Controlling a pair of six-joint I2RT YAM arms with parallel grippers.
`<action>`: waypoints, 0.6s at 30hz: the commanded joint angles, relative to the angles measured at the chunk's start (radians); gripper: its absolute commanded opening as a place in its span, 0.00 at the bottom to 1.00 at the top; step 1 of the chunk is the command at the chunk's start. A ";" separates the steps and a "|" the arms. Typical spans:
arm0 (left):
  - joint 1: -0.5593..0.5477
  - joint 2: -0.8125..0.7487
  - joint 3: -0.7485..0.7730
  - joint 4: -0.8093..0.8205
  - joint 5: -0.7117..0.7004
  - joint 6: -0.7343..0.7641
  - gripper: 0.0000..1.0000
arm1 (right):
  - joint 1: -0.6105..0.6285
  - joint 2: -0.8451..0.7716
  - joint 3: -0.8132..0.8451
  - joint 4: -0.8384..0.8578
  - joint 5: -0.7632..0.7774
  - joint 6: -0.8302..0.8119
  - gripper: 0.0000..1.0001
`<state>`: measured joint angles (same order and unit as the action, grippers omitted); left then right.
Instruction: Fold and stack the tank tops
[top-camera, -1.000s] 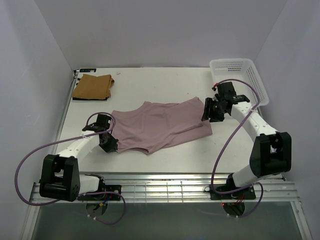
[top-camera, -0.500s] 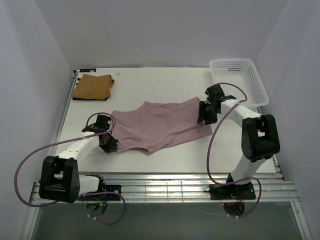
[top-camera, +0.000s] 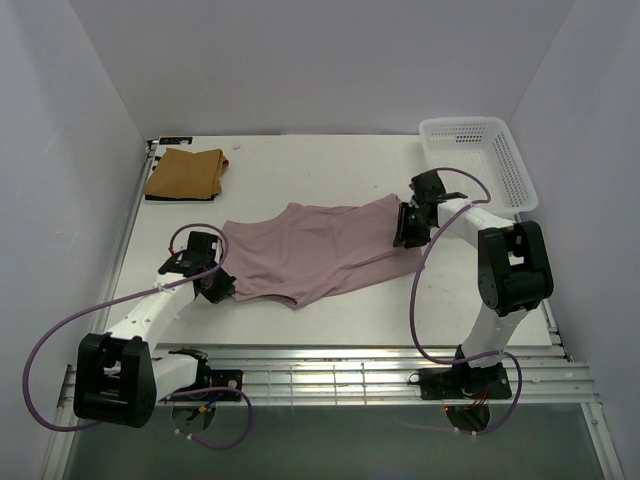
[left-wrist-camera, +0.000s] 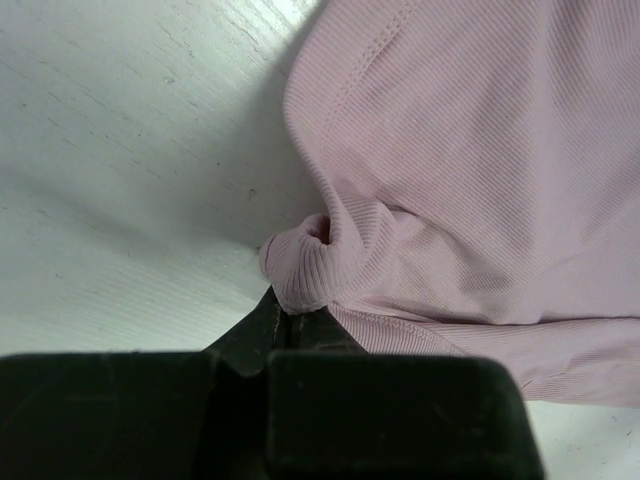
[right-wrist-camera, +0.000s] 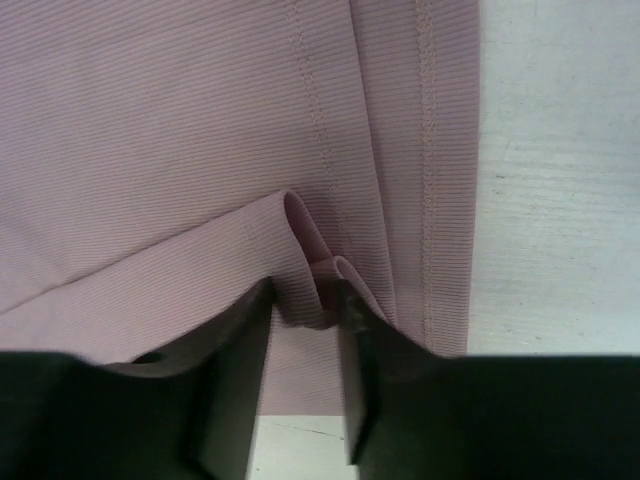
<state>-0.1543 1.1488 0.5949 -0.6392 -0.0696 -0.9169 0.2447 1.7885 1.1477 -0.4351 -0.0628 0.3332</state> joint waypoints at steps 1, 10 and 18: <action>0.001 -0.018 -0.007 0.033 0.008 0.010 0.00 | 0.004 -0.005 -0.006 0.050 -0.025 0.020 0.33; 0.002 -0.032 0.005 0.029 0.030 0.009 0.00 | 0.004 -0.064 -0.028 0.042 -0.014 0.036 0.08; 0.002 -0.130 0.141 -0.074 0.010 0.018 0.00 | 0.001 -0.343 -0.046 -0.066 0.003 0.006 0.08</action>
<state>-0.1543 1.1038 0.6392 -0.6804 -0.0448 -0.9096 0.2443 1.6043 1.0966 -0.4568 -0.0738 0.3584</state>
